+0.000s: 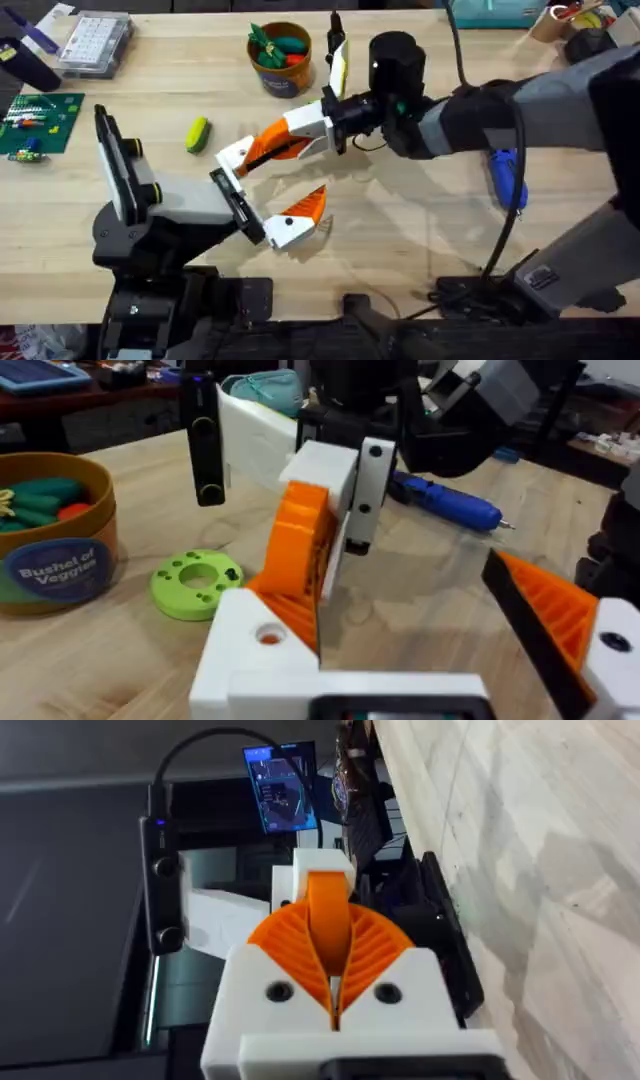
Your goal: Pick up the gripper from the table and insert it into the empty holder that is missing its gripper. Then pick up a screw, insert it into the mounting hole, and use the screwdriver to tighten it. Finally, clean up the table by picking up the vegetable and placing it into the bucket.
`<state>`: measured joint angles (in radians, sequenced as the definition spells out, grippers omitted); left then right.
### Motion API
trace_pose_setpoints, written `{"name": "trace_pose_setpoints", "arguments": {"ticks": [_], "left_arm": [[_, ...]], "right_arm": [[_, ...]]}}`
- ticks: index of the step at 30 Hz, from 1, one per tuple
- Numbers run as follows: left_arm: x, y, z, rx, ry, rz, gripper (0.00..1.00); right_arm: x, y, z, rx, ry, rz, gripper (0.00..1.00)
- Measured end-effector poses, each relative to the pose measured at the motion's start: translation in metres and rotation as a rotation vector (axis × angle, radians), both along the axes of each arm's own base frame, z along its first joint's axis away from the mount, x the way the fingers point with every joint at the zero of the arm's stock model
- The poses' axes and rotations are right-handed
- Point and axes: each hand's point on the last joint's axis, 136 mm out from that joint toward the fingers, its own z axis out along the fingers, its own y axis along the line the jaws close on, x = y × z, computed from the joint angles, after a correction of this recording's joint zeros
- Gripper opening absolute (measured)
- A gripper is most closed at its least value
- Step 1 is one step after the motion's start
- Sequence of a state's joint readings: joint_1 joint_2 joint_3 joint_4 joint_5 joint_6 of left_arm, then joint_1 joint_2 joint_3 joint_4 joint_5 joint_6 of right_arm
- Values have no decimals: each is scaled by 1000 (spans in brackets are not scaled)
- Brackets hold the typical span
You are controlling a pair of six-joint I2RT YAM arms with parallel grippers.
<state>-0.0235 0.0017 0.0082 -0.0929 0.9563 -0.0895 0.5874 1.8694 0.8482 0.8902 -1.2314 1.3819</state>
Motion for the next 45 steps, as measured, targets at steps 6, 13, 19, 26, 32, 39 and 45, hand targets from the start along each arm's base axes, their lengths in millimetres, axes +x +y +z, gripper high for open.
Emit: {"name": "trace_pose_setpoints", "arguments": {"ticks": [6,13,19,26,32,39,45], "left_arm": [[1,1,0,0,0,7,987],[1,1,0,0,-1,8,986],[1,1,0,1,-1,9,987],[2,1,0,1,-2,13,987],[2,2,0,1,-2,15,987],[2,2,0,1,-2,15,986],[2,2,0,1,-1,15,987]], "right_arm": [[1,1,0,-2,-1,-10,8],[1,2,0,-2,-2,-12,8],[1,2,0,-3,0,-13,69],[4,2,-1,-5,-2,-25,102],[4,2,-1,-6,-2,-27,108],[4,3,-1,-5,-2,-29,18],[4,3,-1,-5,-2,-29,15]]}}
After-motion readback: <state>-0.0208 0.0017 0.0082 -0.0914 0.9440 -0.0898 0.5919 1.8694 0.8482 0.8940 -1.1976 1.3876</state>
